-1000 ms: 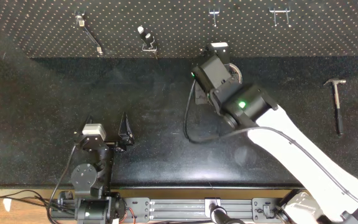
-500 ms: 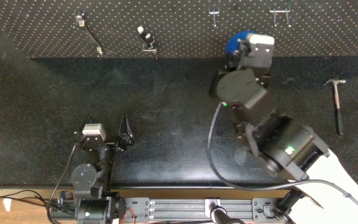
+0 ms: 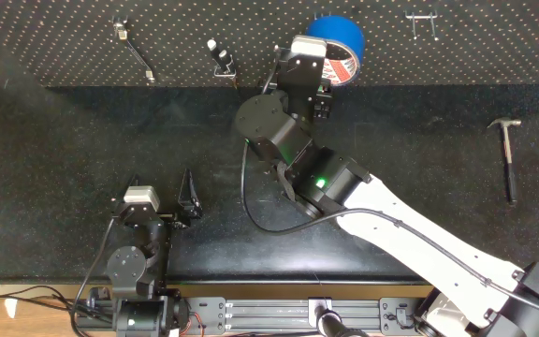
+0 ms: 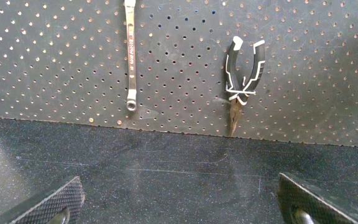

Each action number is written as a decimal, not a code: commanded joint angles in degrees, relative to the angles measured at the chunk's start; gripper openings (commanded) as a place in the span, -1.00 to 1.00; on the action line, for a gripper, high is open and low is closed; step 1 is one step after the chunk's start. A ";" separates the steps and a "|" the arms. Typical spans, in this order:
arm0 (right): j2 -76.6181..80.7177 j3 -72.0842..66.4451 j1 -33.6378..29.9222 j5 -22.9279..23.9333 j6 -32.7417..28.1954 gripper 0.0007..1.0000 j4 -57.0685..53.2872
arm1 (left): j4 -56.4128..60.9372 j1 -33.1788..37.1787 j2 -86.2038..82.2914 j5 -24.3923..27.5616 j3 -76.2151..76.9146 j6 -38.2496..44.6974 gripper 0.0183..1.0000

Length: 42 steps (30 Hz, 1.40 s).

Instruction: Place Tools Onto Pegboard

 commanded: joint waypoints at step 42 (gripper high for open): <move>5.14 0.50 -9.84 -23.50 -6.67 0.87 0.68 | -0.42 -0.22 -0.55 -0.66 -0.13 -0.70 0.99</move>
